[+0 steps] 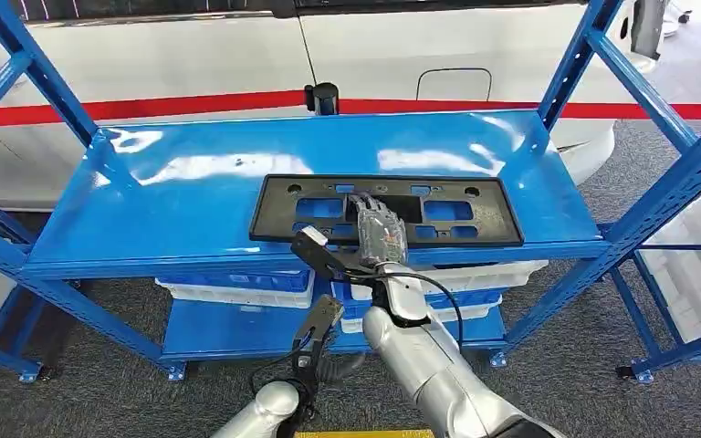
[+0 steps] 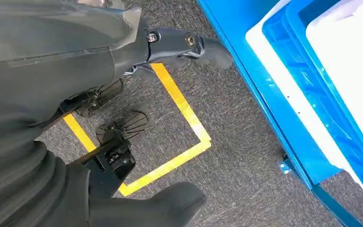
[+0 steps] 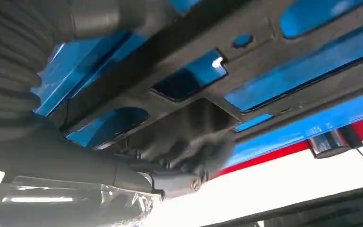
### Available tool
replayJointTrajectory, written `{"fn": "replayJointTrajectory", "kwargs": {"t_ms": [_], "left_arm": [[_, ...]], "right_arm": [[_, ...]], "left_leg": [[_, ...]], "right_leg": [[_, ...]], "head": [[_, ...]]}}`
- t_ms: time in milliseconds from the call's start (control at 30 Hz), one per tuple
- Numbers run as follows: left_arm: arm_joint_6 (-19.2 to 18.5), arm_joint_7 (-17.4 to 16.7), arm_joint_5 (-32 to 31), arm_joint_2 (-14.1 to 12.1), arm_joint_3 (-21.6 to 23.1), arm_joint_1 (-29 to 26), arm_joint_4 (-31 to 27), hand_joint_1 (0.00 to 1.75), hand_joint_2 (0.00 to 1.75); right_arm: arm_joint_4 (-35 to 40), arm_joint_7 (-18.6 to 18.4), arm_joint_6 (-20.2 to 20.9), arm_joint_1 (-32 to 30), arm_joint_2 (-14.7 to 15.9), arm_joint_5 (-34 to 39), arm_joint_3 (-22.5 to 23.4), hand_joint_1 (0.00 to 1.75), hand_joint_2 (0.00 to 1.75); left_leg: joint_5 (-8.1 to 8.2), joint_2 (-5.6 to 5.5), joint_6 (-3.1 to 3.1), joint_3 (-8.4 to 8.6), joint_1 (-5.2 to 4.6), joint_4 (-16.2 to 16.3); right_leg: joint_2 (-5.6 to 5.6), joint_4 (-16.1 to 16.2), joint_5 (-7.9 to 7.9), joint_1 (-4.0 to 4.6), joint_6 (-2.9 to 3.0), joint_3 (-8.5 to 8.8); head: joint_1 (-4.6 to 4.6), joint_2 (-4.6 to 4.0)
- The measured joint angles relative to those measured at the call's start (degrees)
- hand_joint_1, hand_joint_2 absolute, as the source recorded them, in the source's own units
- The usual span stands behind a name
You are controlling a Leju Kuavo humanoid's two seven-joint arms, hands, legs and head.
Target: Take the parts from the cabinet and place them on the table.
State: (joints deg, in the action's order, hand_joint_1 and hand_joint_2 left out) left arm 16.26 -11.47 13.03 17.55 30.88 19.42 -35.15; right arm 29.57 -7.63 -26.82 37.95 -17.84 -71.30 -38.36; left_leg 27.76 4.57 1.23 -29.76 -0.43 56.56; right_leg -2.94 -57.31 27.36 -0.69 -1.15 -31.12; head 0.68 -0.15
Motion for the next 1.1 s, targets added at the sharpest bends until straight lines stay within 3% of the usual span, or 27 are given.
{"fn": "replayJointTrajectory", "kwargs": {"t_ms": [567,733,833,933,1000,1100], "left_arm": [[-0.35,1.77,2.52,0.0,0.33,0.15,-0.17,0.0,1.75],[-1.73,2.91,5.05,-0.07,0.33,0.52,0.24,0.0,1.75],[-0.09,3.95,5.29,-0.3,0.33,0.51,0.35,0.0,1.75],[1.11,4.96,5.59,-0.76,0.26,0.45,0.35,0.0,1.75],[1.71,5.42,5.95,-0.98,0.2,0.28,0.35,0.0,1.75],[1.9,5.79,6.16,-1.4,0.11,0.05,0.35,0.0,1.75]], "right_arm": [[-0.63,1.99,-1.62,1.53,0.7,0.85,0.2,1.75,1.75],[-1.4,4.26,-3.52,1.53,0.74,1.31,0.35,1.75,1.75],[-1.73,4.5,-5.0,1.52,0.74,1.25,0.39,1.75,1.75],[-1.49,4.46,-9.37,1.5,0.89,0.37,0.48,1.75,1.75],[0.57,4.42,-11.5,1.07,1.2,-0.53,0.83,1.75,1.75],[7.81,3.61,-10.6,-0.64,2.3,-2.47,1.55,1.75,1.75]], "left_leg": [[0.0,0.0,0.0,0.0,0.0,0.0],[0.0,0.01,0.0,-0.01,0.0,0.0],[0.0,0.01,0.0,-0.02,0.0,0.0],[0.0,-0.01,0.0,-0.02,0.01,0.0],[0.0,-0.01,0.0,-0.03,0.01,0.0],[0.0,0.0,0.0,-0.04,0.0,0.0]], "right_leg": [[0.0,0.0,0.0,0.0,0.0,0.0],[0.01,0.0,0.0,0.0,0.0,0.0],[0.01,0.0,0.0,0.0,0.0,-0.01],[0.0,0.0,0.0,0.0,0.0,-0.01],[0.0,0.0,0.0,0.0,0.0,-0.01],[0.0,0.0,0.0,0.0,0.0,-0.03]], "head": [[0.0,0.0],[0.0,0.0],[0.0,0.0],[0.02,0.0],[0.0,0.0],[0.0,0.0]]}}
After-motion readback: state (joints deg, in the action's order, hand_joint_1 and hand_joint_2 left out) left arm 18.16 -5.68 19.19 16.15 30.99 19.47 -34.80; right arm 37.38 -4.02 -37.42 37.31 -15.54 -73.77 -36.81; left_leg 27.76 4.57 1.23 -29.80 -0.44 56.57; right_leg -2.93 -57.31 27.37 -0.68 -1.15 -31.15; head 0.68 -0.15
